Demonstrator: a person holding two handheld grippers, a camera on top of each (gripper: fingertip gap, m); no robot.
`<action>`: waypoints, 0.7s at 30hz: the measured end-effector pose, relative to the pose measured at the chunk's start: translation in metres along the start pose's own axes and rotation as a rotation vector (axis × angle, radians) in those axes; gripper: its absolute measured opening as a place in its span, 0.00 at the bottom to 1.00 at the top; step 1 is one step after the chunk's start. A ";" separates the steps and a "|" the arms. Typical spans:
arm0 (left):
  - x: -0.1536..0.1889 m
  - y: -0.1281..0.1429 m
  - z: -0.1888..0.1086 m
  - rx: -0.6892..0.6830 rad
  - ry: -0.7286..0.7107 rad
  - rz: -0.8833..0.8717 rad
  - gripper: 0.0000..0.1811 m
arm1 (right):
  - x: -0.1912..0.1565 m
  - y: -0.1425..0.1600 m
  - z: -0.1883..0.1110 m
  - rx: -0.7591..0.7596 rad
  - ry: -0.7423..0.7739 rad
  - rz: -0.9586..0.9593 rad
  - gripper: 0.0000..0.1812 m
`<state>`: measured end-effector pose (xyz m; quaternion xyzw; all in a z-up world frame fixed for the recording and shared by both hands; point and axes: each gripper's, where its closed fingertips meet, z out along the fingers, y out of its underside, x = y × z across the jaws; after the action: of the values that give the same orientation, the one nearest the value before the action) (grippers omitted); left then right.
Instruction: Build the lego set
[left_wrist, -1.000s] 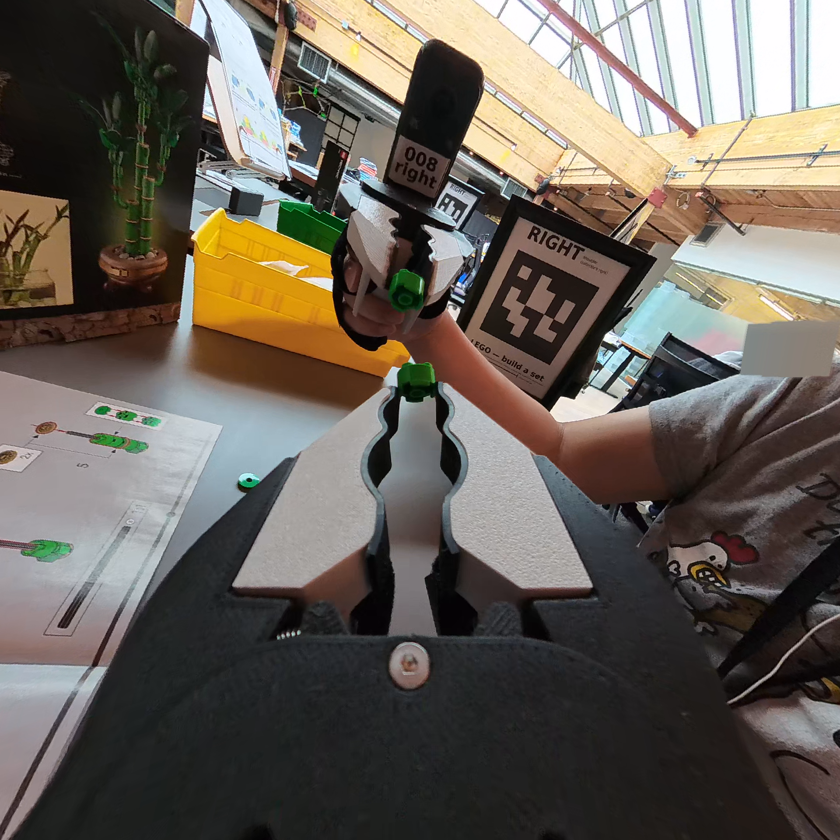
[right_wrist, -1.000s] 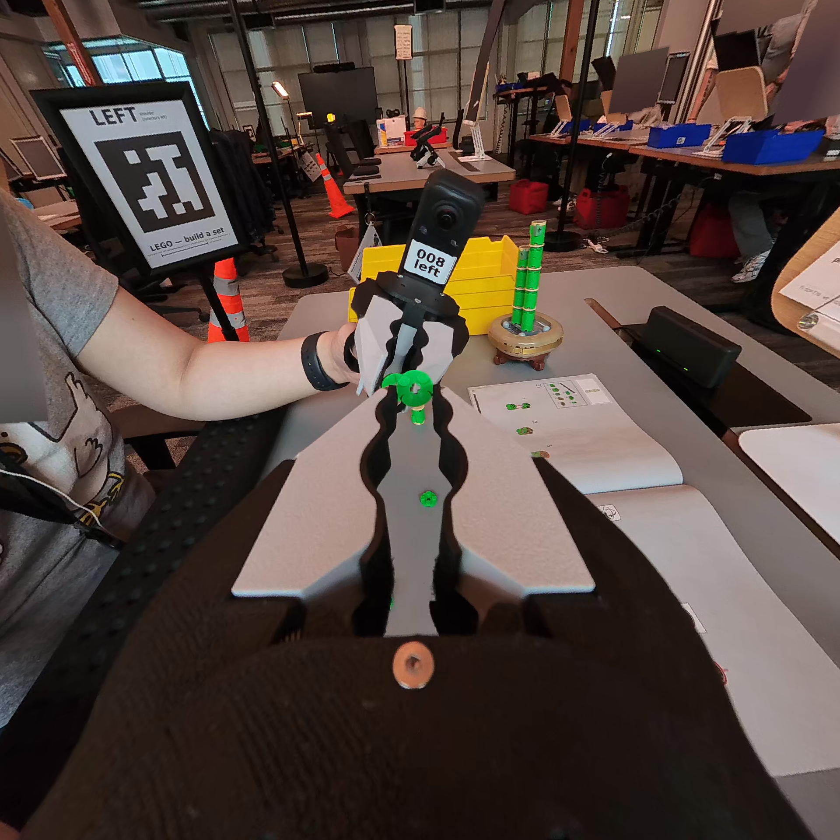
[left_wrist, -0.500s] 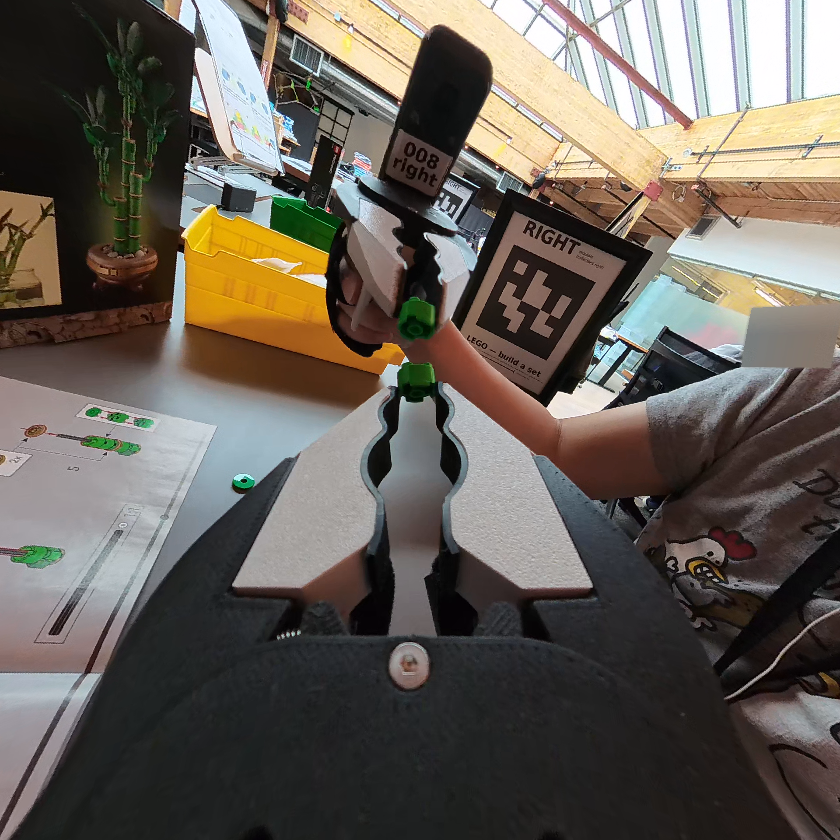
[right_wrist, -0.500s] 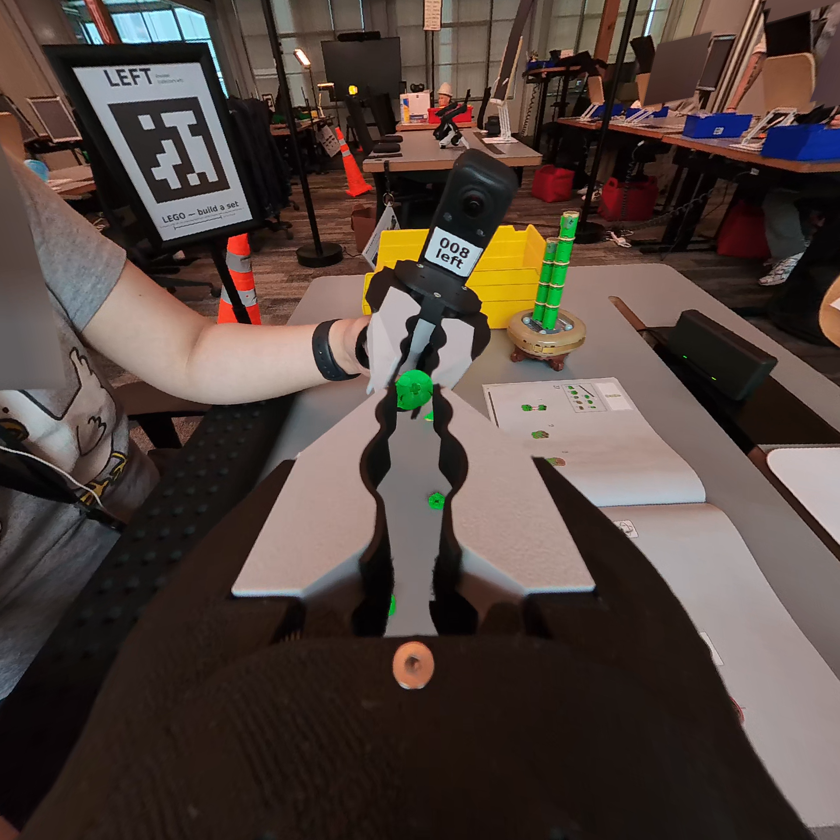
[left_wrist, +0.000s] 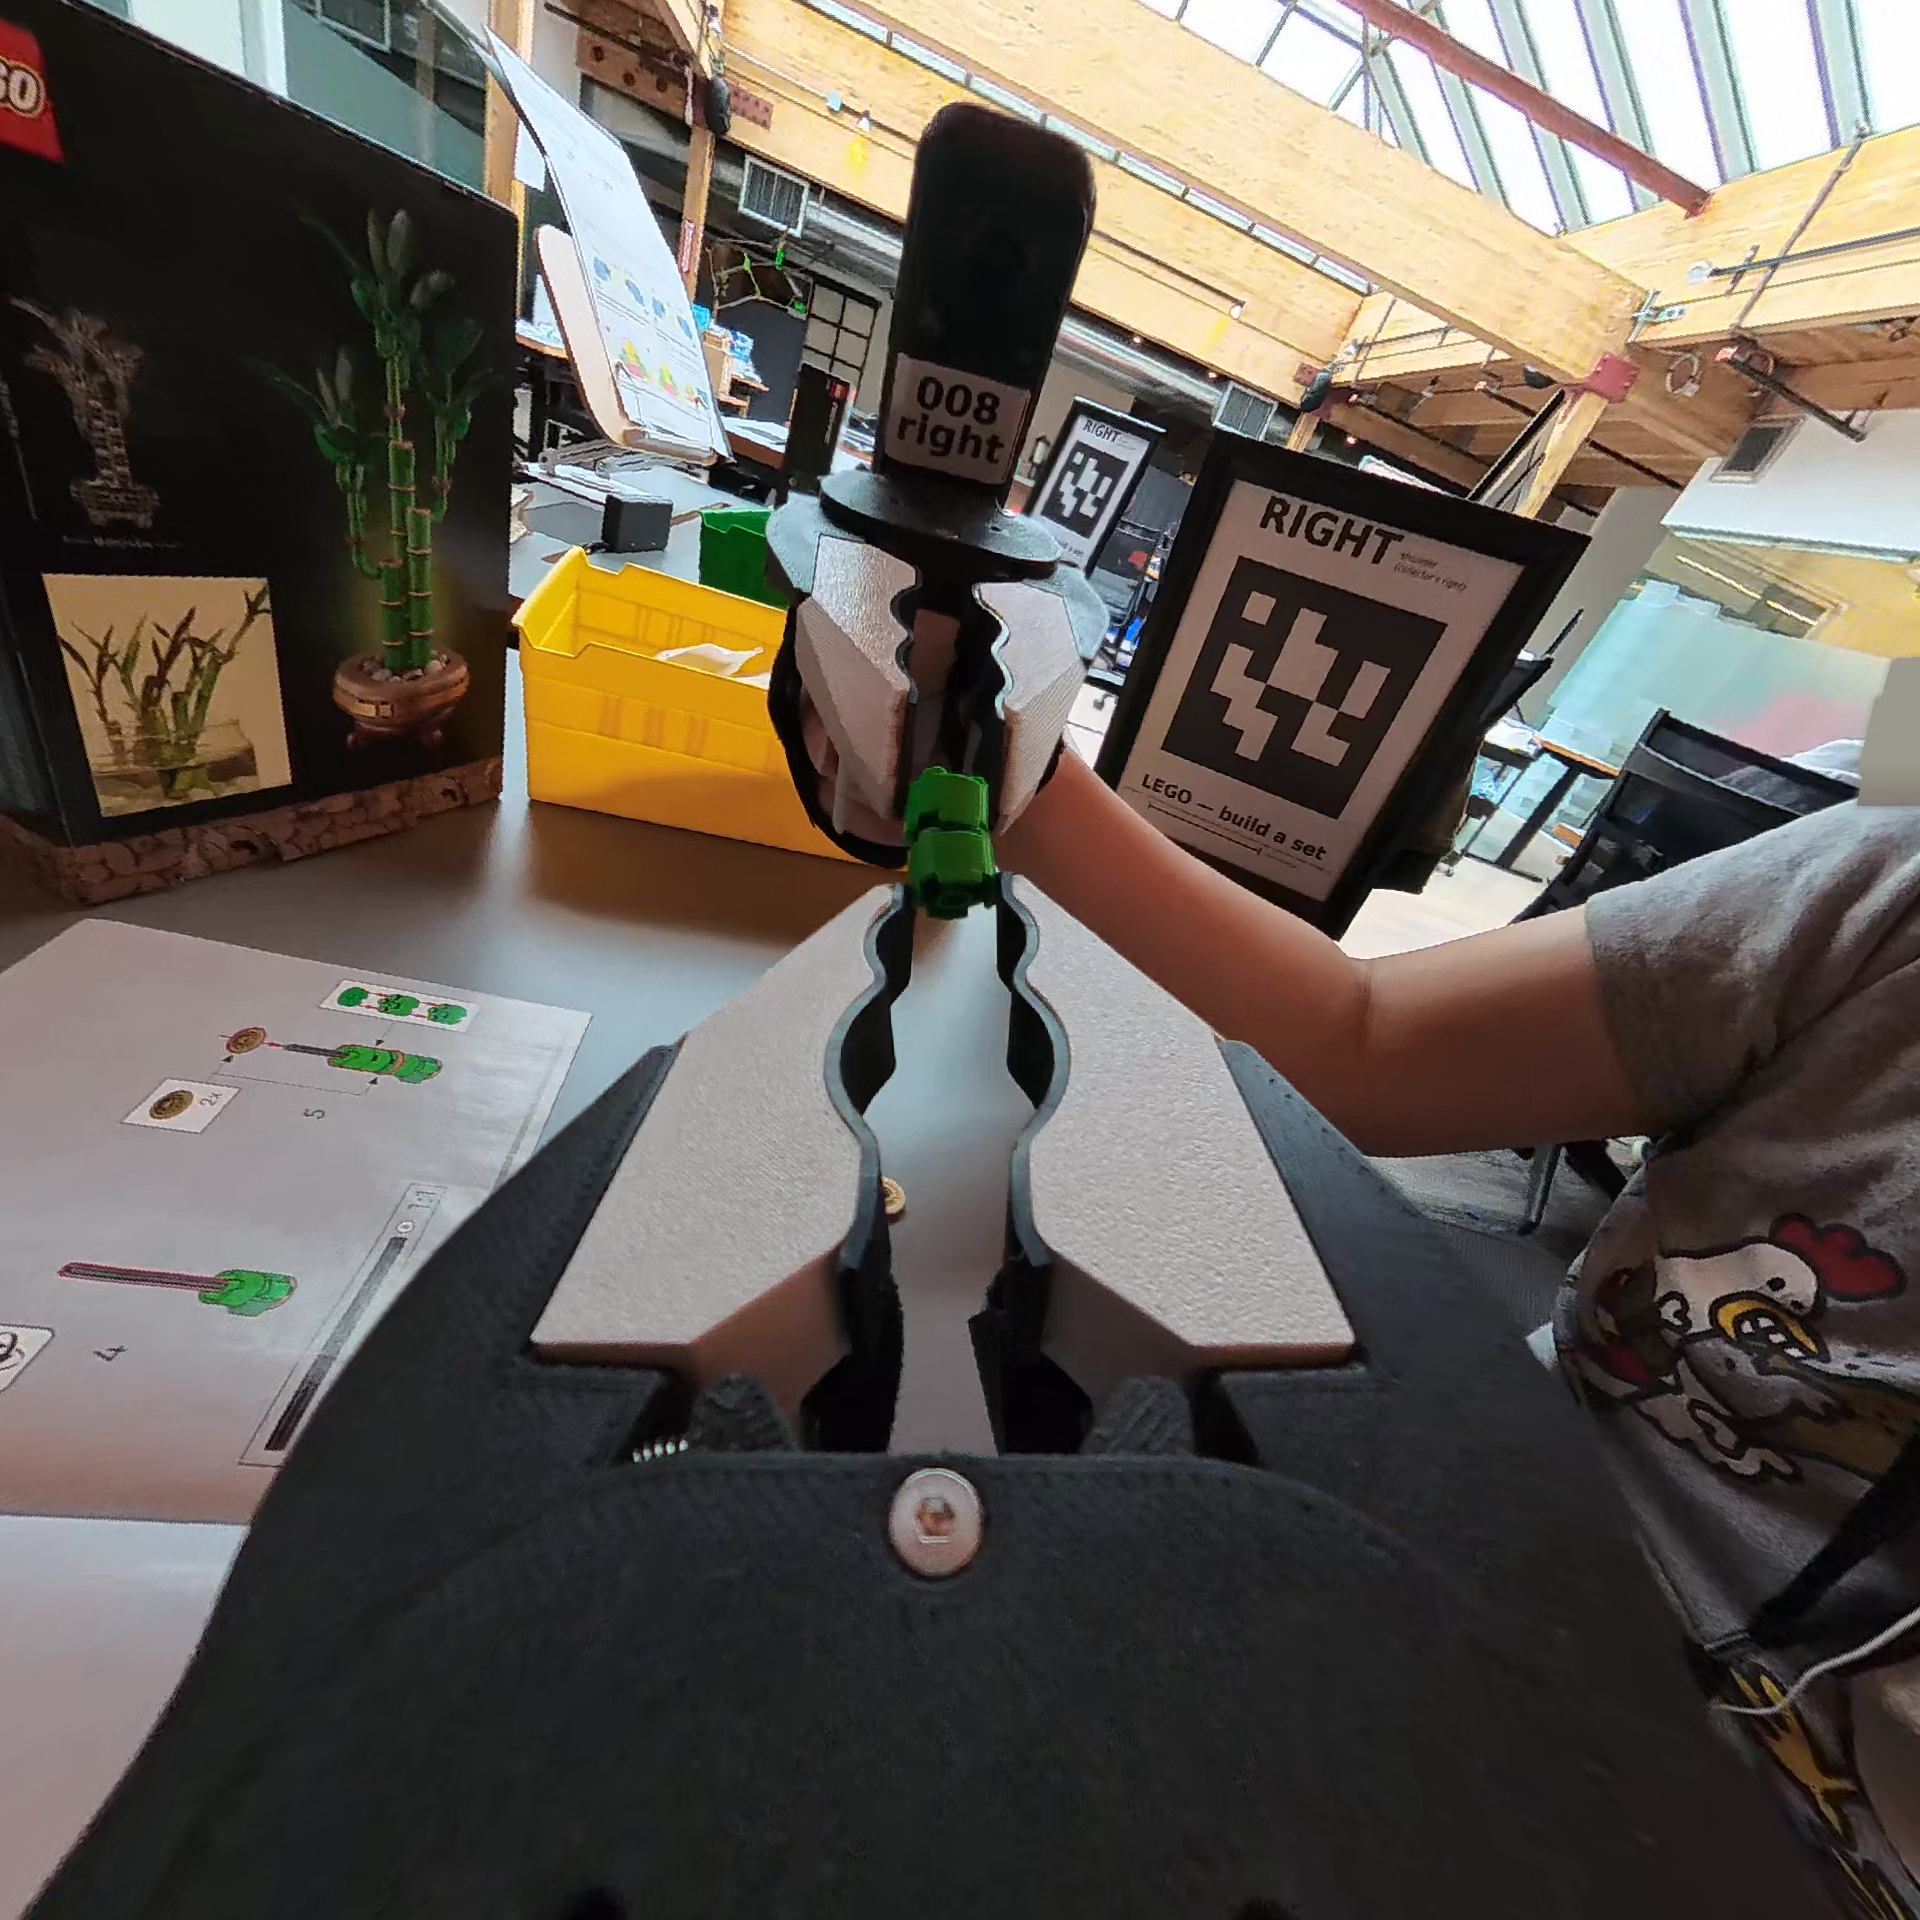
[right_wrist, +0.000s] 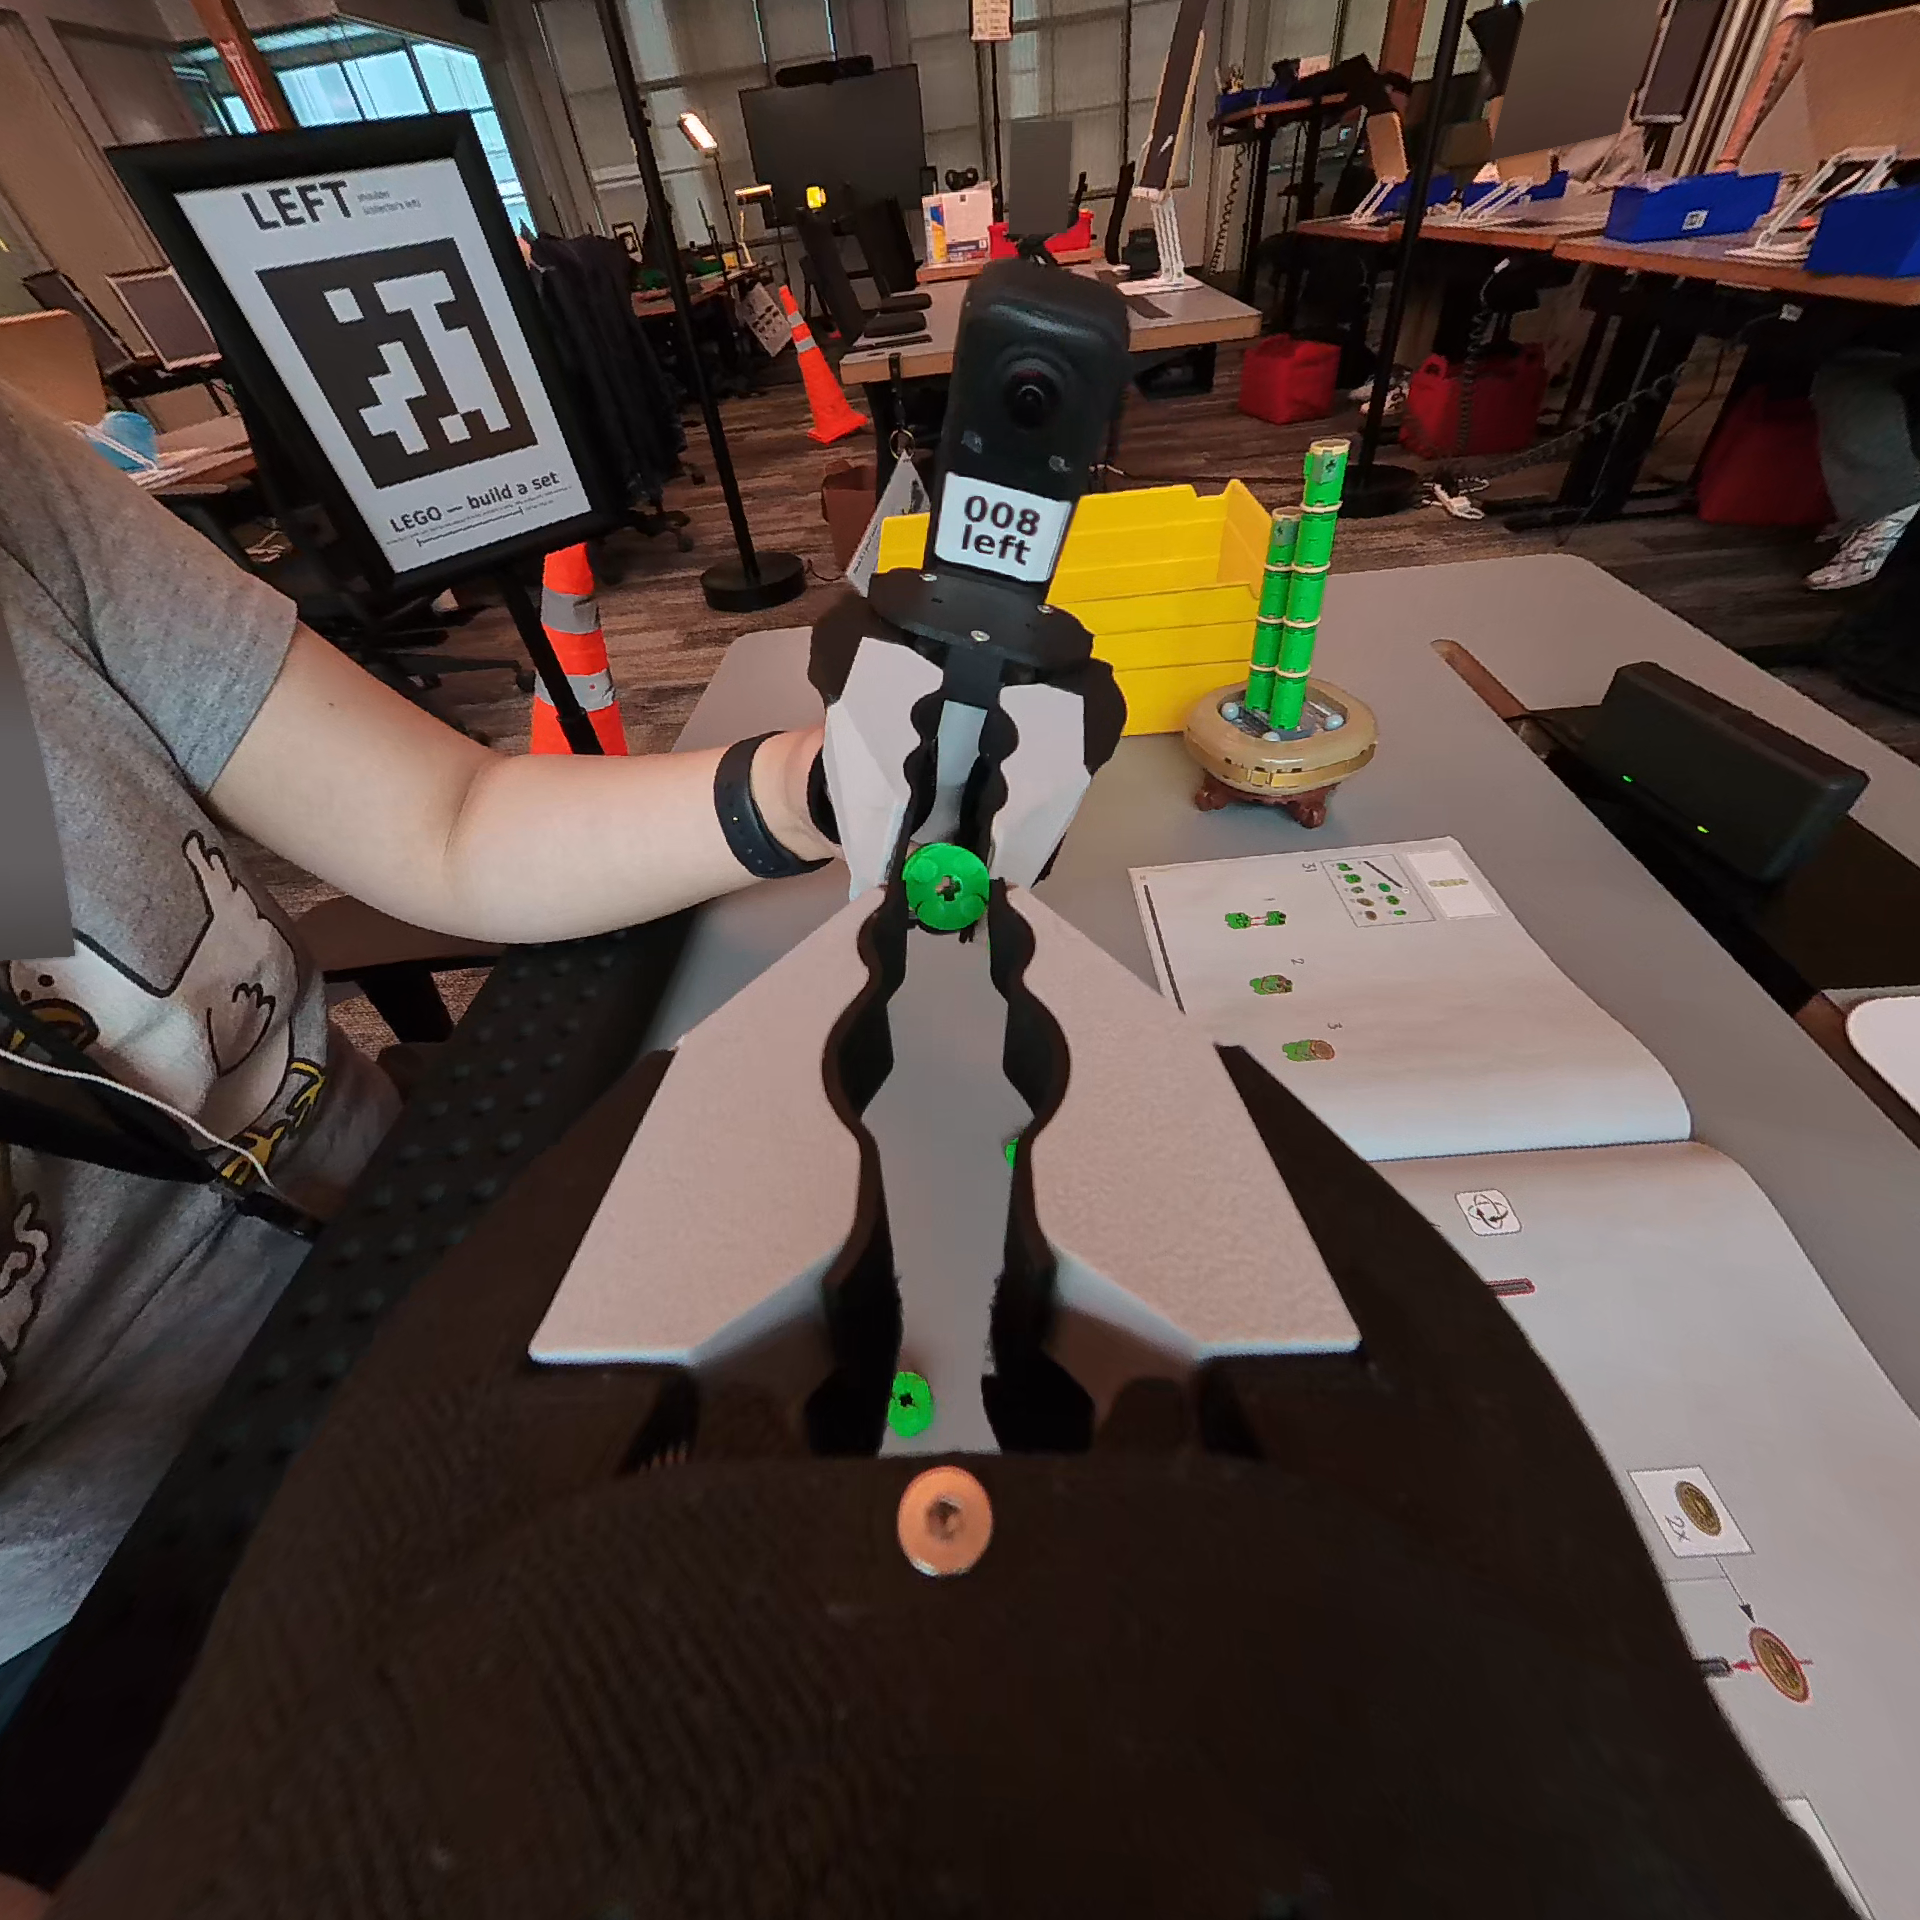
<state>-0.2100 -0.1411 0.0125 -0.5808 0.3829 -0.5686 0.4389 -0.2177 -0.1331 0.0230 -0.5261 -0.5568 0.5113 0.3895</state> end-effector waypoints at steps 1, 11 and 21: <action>0.000 -0.001 0.000 0.003 -0.003 0.006 0.07 | 0.000 0.000 0.000 0.002 0.000 0.002 0.08; -0.006 0.000 -0.003 -0.011 -0.053 0.032 0.07 | 0.004 0.003 0.003 -0.002 -0.007 0.050 0.08; -0.009 0.006 -0.008 -0.068 -0.074 0.062 0.07 | 0.005 0.012 0.009 -0.038 -0.020 0.053 0.08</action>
<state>-0.2182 -0.1352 0.0042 -0.6039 0.4032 -0.5195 0.4504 -0.2247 -0.1303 0.0095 -0.5427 -0.5561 0.5162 0.3602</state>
